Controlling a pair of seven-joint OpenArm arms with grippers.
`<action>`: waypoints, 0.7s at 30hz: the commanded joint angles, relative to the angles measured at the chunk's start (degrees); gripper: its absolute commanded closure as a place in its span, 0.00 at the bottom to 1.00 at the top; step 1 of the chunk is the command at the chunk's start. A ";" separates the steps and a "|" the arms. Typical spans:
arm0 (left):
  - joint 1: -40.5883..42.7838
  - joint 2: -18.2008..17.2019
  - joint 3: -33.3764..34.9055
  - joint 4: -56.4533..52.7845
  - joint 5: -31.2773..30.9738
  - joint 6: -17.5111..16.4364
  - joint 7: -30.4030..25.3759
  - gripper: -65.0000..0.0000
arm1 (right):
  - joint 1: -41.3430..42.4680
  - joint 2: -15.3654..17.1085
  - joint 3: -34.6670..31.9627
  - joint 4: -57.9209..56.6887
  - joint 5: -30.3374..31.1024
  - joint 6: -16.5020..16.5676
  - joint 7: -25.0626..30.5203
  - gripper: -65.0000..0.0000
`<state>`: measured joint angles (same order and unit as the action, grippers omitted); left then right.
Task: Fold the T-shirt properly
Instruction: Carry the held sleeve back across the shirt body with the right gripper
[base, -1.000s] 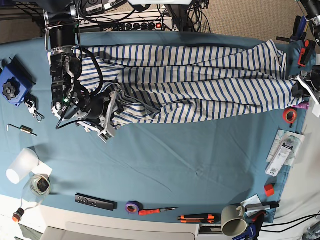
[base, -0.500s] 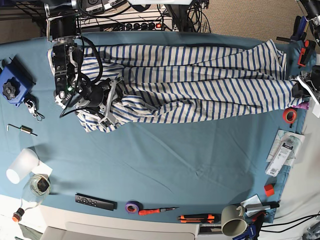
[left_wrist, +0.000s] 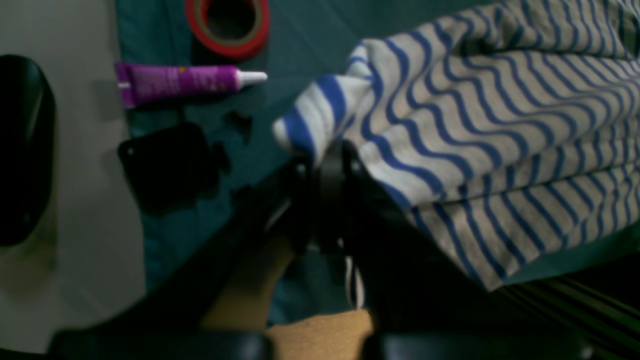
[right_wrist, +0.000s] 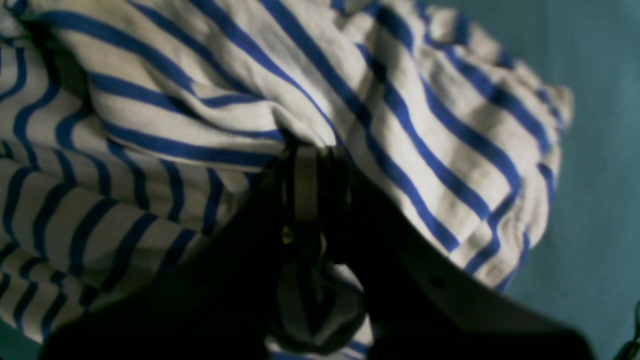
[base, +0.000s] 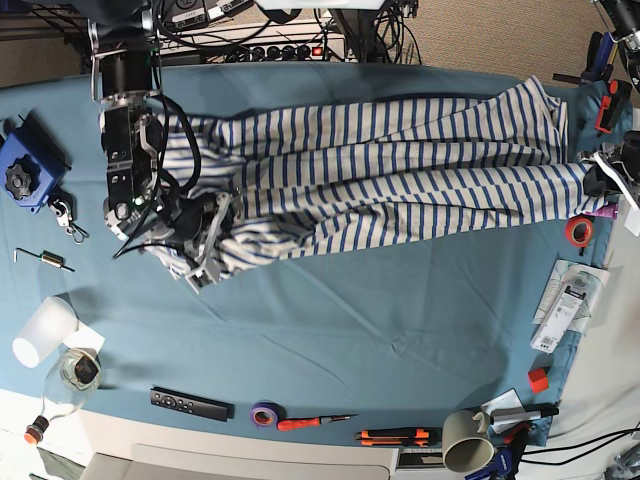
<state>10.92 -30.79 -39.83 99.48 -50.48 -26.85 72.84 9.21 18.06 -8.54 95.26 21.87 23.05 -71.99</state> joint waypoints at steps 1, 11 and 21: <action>-0.46 -1.27 -0.48 0.94 -0.76 -0.22 -0.87 1.00 | 1.27 0.68 0.39 1.38 -0.44 -0.42 0.94 1.00; -0.44 -1.27 -0.48 0.94 -0.76 -0.22 -0.87 1.00 | 1.01 0.66 0.37 1.49 0.04 1.66 -2.01 1.00; -0.44 -1.25 -0.48 0.94 -0.76 -0.24 -0.87 1.00 | 1.42 0.68 0.39 1.49 0.79 1.64 -3.19 0.72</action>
<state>10.92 -30.79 -39.83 99.48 -50.48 -26.87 72.86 9.21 18.09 -8.54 95.64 22.50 24.91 -75.64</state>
